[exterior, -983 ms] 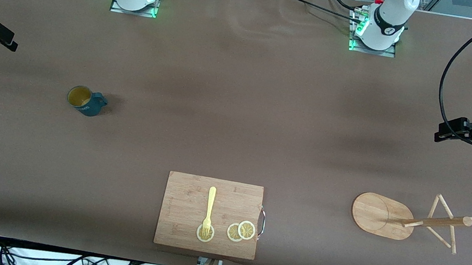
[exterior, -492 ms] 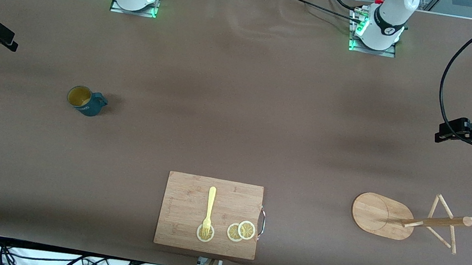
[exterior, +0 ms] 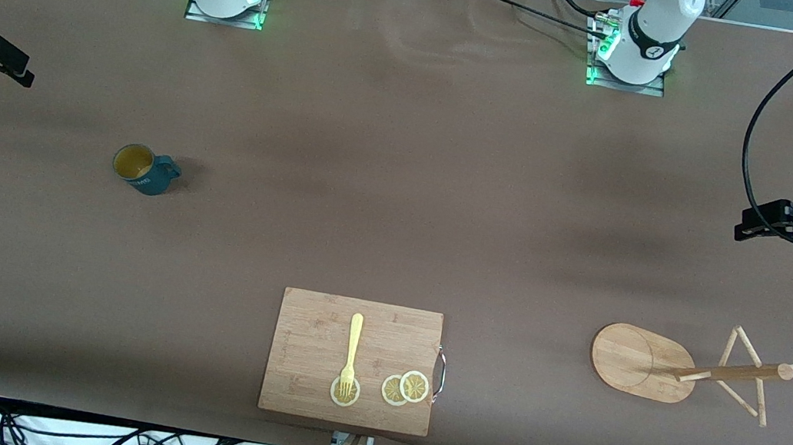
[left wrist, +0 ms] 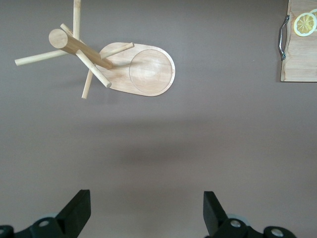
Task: Pass cup and hang on rack
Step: 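Move the right gripper toward the teal mug, then lower the right gripper and grasp the teal mug rim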
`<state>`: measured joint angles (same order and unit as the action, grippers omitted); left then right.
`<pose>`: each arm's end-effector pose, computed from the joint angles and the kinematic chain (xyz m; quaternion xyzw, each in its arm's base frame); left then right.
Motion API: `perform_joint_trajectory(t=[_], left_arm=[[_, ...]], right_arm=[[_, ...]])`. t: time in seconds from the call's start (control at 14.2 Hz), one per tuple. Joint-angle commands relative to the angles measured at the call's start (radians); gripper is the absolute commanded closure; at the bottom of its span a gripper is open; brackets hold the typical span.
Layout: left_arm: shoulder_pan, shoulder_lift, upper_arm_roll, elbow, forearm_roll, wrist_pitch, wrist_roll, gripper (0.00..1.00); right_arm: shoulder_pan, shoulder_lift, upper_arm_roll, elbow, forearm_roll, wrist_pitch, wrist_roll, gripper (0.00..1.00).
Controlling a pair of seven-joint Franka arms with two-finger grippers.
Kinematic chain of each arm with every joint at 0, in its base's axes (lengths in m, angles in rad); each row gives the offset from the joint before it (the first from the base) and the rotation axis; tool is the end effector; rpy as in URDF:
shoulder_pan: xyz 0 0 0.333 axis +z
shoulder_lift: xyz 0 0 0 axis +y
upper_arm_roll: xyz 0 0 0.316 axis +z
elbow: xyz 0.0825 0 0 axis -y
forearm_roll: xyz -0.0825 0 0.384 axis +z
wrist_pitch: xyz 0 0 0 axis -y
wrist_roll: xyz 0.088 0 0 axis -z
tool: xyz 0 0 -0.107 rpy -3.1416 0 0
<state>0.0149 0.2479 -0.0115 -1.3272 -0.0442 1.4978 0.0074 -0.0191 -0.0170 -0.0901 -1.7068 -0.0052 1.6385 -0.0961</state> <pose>0.6213 -0.0020 0.5866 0.9990 -0.0026 -0.0385 0.0237 0.5472 -0.0609 0.5753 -0.9996 0.0063 0.0257 0.0008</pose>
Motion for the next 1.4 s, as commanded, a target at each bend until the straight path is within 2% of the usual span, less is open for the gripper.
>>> perform_joint_trajectory(t=[0.0,0.49,0.84,1.33], left_arm=[[-0.003,0.016,0.002,0.033,-0.008,-0.005,-0.004,0.0],[-0.01,0.017,0.002,0.028,-0.006,-0.007,-0.006,0.0],[-0.007,0.016,0.002,0.026,-0.006,-0.007,-0.004,0.0],[-0.003,0.016,0.002,0.017,-0.006,-0.011,-0.004,0.0]], right_arm=[[0.014,0.019,-0.002,0.016,0.013,-0.002,0.004,0.0],[0.036,0.058,-0.002,0.013,0.011,-0.002,-0.007,0.0],[0.031,0.138,-0.005,-0.002,-0.002,0.01,-0.034,0.0],[0.03,0.132,-0.008,-0.239,-0.015,0.295,-0.034,0.0]])
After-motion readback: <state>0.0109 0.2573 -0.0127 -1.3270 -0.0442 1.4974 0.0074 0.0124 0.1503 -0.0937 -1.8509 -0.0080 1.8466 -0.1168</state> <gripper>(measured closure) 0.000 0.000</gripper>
